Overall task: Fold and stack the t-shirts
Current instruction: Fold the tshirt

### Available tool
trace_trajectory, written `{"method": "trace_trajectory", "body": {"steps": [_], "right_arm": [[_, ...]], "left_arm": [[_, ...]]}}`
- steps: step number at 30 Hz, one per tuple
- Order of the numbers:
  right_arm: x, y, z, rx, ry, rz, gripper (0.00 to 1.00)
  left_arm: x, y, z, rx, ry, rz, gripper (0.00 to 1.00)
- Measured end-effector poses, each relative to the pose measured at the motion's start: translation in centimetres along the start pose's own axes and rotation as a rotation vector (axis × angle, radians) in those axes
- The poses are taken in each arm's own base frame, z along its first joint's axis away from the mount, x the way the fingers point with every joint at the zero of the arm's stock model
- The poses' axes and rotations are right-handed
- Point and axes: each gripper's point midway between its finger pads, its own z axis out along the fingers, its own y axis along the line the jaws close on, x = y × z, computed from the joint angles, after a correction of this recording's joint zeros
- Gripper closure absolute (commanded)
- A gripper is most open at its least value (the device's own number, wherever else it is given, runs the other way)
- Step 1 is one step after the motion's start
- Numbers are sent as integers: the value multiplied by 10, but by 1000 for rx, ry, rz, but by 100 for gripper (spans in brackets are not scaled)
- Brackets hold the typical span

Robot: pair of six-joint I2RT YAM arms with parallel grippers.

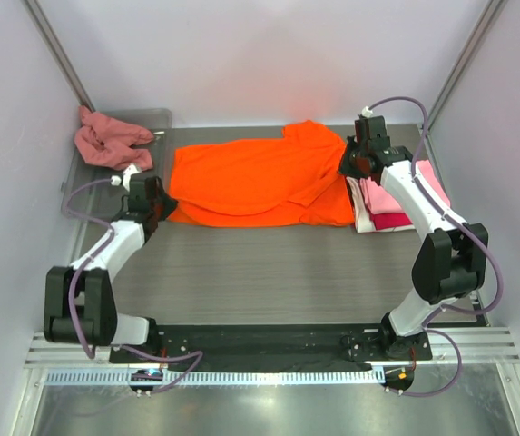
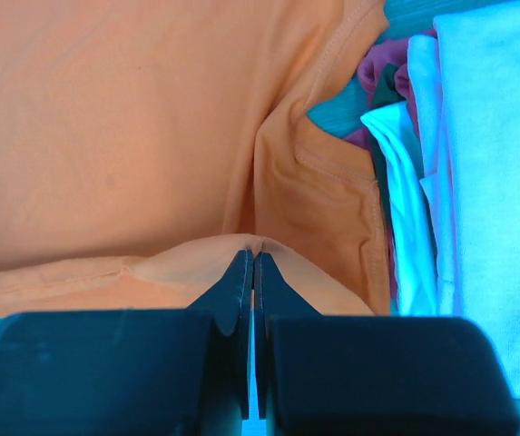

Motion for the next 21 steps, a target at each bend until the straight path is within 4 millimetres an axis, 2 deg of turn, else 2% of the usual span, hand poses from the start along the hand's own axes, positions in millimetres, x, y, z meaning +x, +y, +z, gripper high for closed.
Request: {"method": "trace_trajectory", "body": {"steps": [6, 8, 12, 14, 21], "right_arm": [[-5, 3, 2, -6, -5, 1, 99], [-4, 3, 3, -5, -3, 1, 99], [-4, 2, 4, -3, -1, 0, 99], [-4, 2, 4, -3, 0, 0, 99], [-8, 5, 8, -3, -3, 1, 99]], "left_arm": [[0, -37, 34, 37, 51, 35, 100], [5, -38, 43, 33, 74, 38, 100], [12, -22, 58, -16, 107, 23, 100], [8, -10, 62, -45, 107, 5, 100], [-3, 21, 58, -75, 82, -58, 100]]}}
